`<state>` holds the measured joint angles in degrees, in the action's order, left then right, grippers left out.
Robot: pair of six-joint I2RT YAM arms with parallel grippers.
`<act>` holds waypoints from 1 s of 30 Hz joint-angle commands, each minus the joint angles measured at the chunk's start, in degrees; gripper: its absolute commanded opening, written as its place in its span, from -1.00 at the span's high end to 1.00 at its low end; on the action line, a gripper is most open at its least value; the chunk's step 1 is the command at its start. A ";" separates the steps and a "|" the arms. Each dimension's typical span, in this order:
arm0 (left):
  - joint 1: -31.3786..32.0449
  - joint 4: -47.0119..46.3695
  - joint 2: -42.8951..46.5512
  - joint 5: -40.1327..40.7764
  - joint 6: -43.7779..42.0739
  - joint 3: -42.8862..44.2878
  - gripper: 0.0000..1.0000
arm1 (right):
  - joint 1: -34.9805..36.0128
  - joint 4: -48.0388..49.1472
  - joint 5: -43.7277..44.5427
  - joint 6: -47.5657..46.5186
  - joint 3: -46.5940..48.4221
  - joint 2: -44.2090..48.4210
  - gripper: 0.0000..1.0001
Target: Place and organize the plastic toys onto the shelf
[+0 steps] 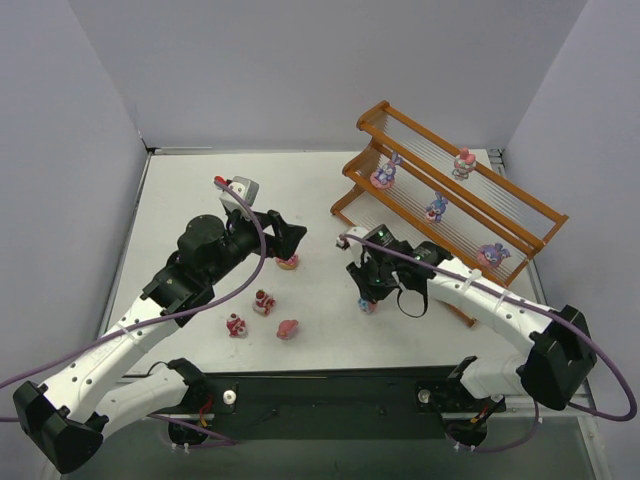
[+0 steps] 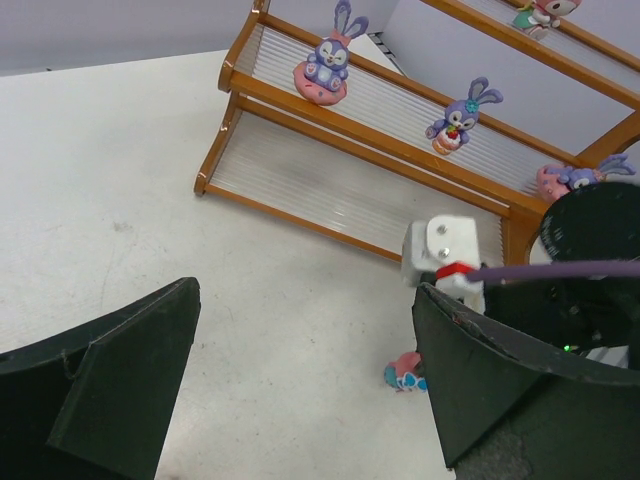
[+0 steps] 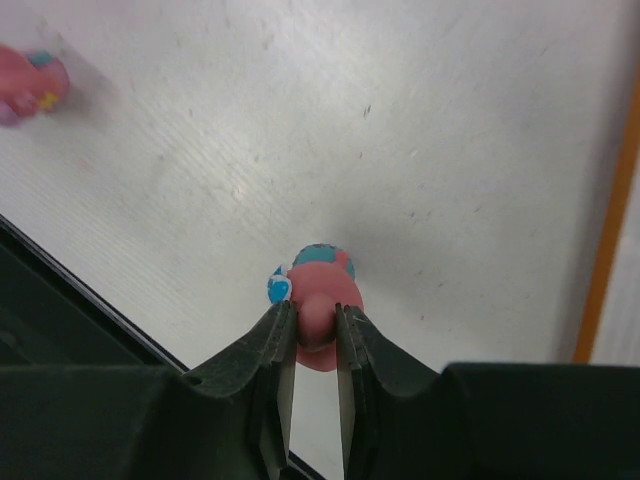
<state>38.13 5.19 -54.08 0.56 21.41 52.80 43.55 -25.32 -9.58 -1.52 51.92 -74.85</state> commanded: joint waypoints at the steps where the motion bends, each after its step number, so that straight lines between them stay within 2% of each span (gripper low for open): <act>1: -0.42 -0.01 1.17 -0.56 0.12 0.20 -0.94 | -1.18 -6.48 3.69 -1.46 13.36 -0.38 1.00; 7: -0.60 1.75 1.18 -0.47 -0.22 1.52 -0.95 | -4.43 -14.22 4.22 -7.00 31.73 -4.51 1.00; 13: -0.69 3.60 0.04 -0.29 -1.81 4.15 -0.94 | -11.20 -17.92 5.01 -11.31 49.03 -9.43 1.00; 22: -1.04 3.69 -4.71 -0.56 -4.44 9.08 -0.95 | -17.53 -21.08 6.42 -16.58 67.51 -19.19 1.00; 30: -1.22 3.16 -7.43 -3.28 -5.50 10.31 -0.95 | -22.63 -21.35 3.26 -21.95 81.39 -24.98 1.00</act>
<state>37.32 9.69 -60.77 -0.95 17.50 60.36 23.29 -46.15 -5.34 -19.79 126.65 -98.50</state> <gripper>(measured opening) 0.974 0.197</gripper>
